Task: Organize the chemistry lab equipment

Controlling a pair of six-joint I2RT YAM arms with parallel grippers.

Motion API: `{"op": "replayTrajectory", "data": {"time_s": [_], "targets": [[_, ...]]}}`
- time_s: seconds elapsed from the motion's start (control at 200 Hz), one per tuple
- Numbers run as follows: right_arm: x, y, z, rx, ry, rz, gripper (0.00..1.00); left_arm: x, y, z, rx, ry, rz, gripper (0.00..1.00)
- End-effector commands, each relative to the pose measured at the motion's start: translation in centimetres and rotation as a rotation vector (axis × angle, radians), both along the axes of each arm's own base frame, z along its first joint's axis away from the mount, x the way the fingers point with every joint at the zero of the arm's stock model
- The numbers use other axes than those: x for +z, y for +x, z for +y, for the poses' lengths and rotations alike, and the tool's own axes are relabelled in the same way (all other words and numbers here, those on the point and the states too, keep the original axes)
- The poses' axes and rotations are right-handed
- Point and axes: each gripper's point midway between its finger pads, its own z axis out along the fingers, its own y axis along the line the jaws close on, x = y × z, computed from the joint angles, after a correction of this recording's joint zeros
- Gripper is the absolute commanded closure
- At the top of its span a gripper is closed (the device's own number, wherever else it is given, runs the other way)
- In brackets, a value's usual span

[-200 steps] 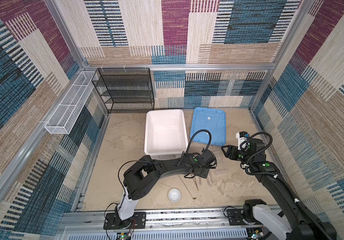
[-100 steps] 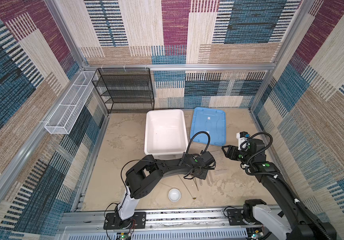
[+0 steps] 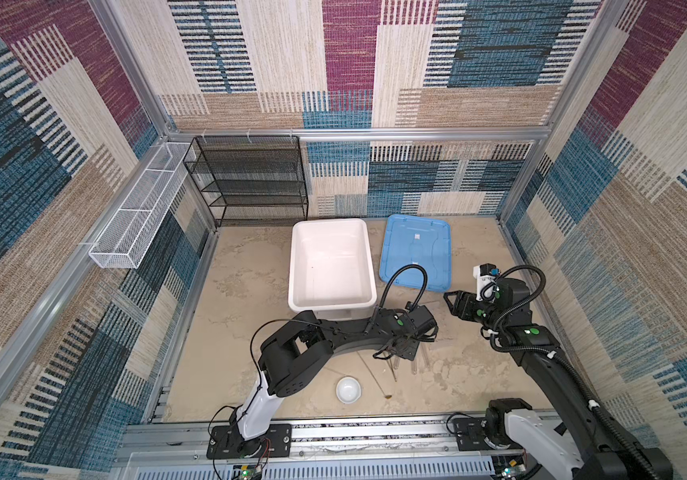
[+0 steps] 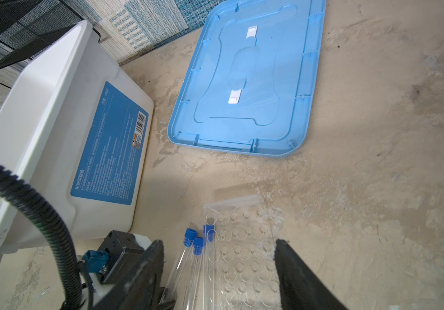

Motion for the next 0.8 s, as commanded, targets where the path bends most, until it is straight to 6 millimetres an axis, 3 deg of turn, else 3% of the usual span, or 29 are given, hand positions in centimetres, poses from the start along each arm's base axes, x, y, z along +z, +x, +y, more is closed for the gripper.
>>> {"op": "replayTrajectory", "data": {"time_s": [0.0, 0.12, 0.521, 0.651, 0.796], "targets": [[0.3, 0.2, -0.2, -0.016, 0.004, -0.014, 0.32, -0.9, -0.3, 1.2, 0.022, 0.052, 0.023, 0.78], [0.3, 0.1, -0.1, -0.013, 0.006, -0.013, 0.32, -0.4, -0.1, 1.1, 0.026, 0.036, 0.01, 0.83], [0.2, 0.1, 0.3, 0.008, 0.02, -0.011, 0.29, 2.3, 1.4, -0.4, 0.034, -0.141, -0.047, 0.84], [0.5, -0.1, 1.8, 0.087, 0.079, -0.02, 0.24, 3.8, 1.4, -1.2, 0.003, -0.23, -0.084, 0.84], [0.7, -0.5, 3.8, 0.19, 0.159, -0.019, 0.15, 6.9, 1.8, -2.0, -0.039, -0.36, -0.17, 0.86]]}}
